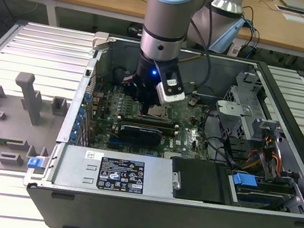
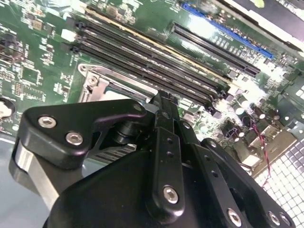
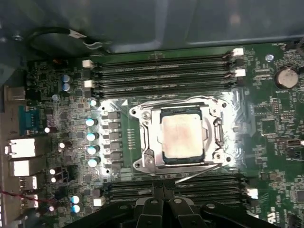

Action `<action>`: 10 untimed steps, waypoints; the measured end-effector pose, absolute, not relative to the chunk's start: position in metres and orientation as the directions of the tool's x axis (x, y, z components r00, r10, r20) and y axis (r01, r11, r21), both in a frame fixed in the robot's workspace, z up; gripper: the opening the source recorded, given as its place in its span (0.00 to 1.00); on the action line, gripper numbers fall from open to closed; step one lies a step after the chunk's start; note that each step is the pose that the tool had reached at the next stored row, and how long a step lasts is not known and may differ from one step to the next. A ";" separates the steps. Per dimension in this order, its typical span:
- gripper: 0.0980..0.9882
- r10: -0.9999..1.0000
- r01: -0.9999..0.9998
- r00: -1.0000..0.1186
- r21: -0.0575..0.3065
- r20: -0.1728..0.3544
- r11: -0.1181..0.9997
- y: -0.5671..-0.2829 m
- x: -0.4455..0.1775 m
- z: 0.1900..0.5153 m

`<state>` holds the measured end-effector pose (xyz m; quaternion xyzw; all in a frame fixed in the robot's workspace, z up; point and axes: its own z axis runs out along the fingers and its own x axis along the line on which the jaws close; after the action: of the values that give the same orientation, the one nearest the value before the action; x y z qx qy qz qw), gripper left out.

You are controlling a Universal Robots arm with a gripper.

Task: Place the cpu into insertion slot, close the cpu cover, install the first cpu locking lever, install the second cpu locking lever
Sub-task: 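Install the second cpu locking lever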

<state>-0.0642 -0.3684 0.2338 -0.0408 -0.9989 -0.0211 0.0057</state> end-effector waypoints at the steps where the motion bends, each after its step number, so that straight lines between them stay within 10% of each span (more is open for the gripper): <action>1: 0.01 0.081 0.082 -0.997 0.053 0.010 0.995 -0.370 -0.067 0.233; 10: 0.01 0.080 0.078 -0.997 0.153 -0.009 0.985 -0.389 -0.073 0.231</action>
<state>-0.0727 -0.3892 0.2305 -0.0398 -0.9963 -0.0763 -0.0076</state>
